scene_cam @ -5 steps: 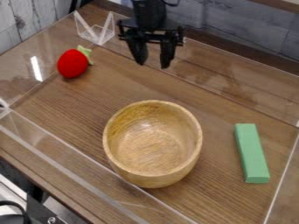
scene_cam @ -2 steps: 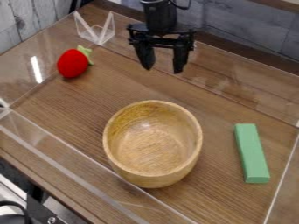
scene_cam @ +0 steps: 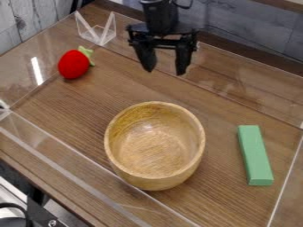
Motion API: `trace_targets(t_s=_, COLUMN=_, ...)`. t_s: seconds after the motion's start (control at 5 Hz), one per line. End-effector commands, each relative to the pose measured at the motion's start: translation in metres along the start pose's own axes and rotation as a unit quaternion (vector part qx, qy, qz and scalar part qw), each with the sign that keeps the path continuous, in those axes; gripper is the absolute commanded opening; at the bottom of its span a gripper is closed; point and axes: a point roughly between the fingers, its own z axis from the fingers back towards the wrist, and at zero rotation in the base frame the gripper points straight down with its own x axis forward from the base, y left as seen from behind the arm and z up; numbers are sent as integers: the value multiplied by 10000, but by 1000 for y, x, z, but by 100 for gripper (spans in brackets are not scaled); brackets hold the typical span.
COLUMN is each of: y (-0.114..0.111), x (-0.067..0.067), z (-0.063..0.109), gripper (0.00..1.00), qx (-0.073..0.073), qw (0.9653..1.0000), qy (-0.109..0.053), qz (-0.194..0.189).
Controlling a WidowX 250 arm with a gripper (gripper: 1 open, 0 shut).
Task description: Move the red fruit to the left
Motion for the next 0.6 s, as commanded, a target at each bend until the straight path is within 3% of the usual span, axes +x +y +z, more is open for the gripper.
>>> trace_targets(t_s=0.0, y=-14, x=19, z=17, gripper=100, qx=3, qw=9992, qy=-393, qz=29)
trace_targets(t_s=0.2, y=-19, x=28, z=13, gripper=0, qx=120, qw=9989, qy=-404, qz=193)
trace_targets(t_s=0.4, y=-19, x=24, z=12, gripper=100, qx=221, qw=9987, qy=-379, qz=243)
